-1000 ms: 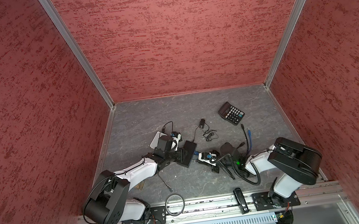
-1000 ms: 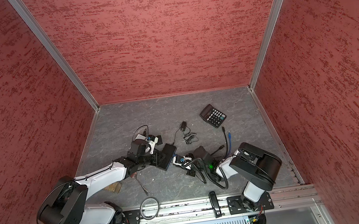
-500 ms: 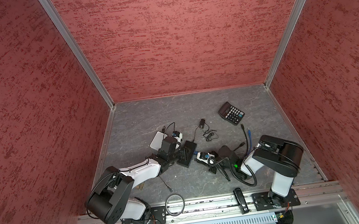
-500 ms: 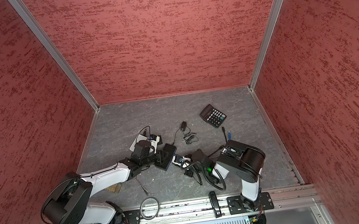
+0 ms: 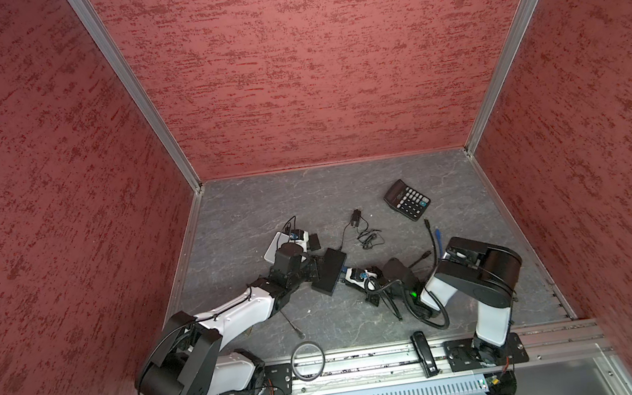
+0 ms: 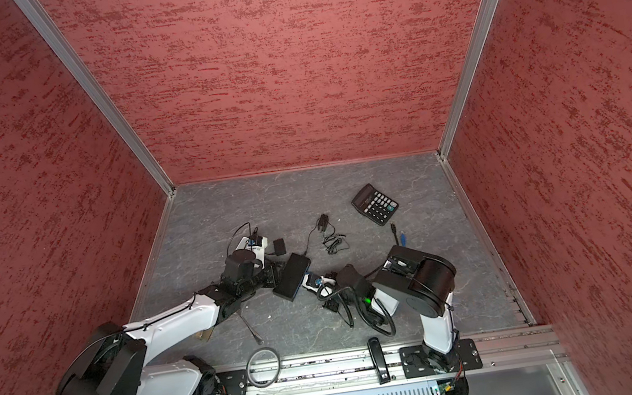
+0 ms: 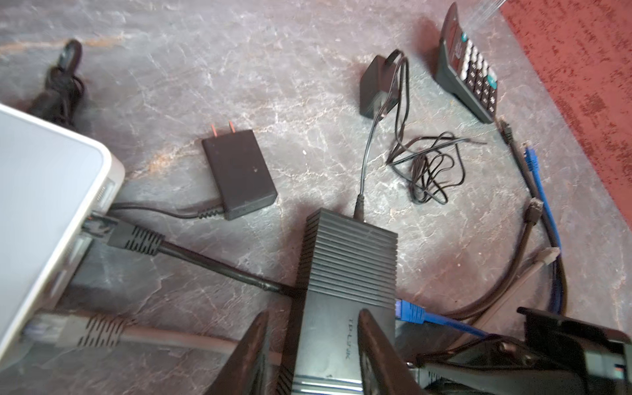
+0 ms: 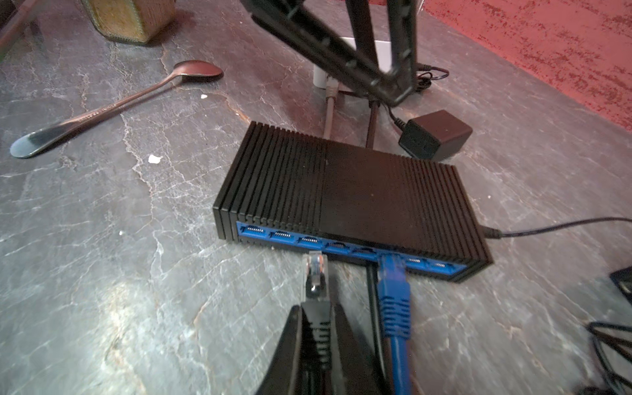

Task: Insert the plug into the switch port

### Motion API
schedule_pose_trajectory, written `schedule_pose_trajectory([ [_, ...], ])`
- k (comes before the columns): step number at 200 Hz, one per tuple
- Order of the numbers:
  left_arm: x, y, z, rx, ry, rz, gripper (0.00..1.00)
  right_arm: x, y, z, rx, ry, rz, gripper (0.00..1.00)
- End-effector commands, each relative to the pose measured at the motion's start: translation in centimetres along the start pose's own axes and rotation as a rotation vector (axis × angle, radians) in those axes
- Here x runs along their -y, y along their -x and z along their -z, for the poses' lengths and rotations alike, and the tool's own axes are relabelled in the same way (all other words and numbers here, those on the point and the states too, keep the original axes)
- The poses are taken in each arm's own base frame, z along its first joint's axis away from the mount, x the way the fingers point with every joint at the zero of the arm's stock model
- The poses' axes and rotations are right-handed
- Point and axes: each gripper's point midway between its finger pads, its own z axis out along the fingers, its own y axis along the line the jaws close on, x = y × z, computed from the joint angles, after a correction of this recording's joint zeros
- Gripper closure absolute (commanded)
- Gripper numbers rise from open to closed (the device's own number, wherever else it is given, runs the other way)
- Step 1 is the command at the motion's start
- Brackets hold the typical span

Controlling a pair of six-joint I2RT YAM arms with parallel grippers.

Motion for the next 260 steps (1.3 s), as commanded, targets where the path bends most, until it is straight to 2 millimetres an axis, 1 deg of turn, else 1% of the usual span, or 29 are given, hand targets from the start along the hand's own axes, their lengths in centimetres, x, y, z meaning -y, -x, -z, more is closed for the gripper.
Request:
schedule_pose_trajectory([
  [1,0.4,-1.6,-0.8,-0.026,-0.035,0.011,0.57,0.3,1.3,-0.6,0.043,-0.017,-0.007,0.97],
  [61,1.7,-3.4,-2.4,-0.060,-0.068,0.031,0.57,0.4,1.8,-1.0,0.063,-0.014,-0.007,0.97],
  [82,2.2,-4.0,-2.8,-0.075,-0.077,0.036,0.57,0.2,1.4,-1.3,0.050,-0.008,-0.010,0.97],
  [100,2.6,-4.4,-3.0,-0.086,-0.083,0.037,0.58,0.4,1.8,-1.1,0.086,-0.026,-0.021,0.97],
  [119,3.0,-4.8,-3.2,-0.093,-0.089,0.039,0.58,1.1,2.2,-0.9,0.111,-0.068,-0.038,0.98],
  [146,3.1,-5.3,-3.1,-0.105,-0.084,0.037,0.58,2.9,3.0,-0.3,0.166,-0.179,-0.042,0.99],
  [164,3.3,-5.4,-3.1,-0.107,-0.089,0.032,0.58,3.1,3.0,-0.5,0.167,-0.187,-0.037,0.99],
  [194,3.4,-5.5,-3.2,-0.114,-0.098,0.015,0.58,2.9,2.8,-0.8,0.153,-0.176,-0.020,0.99],
  [212,4.1,-5.8,-3.3,-0.131,-0.132,0.001,0.58,2.7,2.9,-1.0,0.157,-0.161,-0.011,0.99],
  [222,4.4,-6.0,-3.4,-0.140,-0.149,0.001,0.59,2.6,3.2,-1.1,0.164,-0.151,-0.005,0.99],
  [238,4.7,-6.6,-3.6,-0.156,-0.161,0.002,0.59,2.9,3.5,-1.4,0.174,-0.164,-0.009,0.99],
  [260,5.2,-7.3,-3.8,-0.171,-0.175,0.011,0.59,2.5,4.2,-2.0,0.187,-0.128,-0.014,0.99],
])
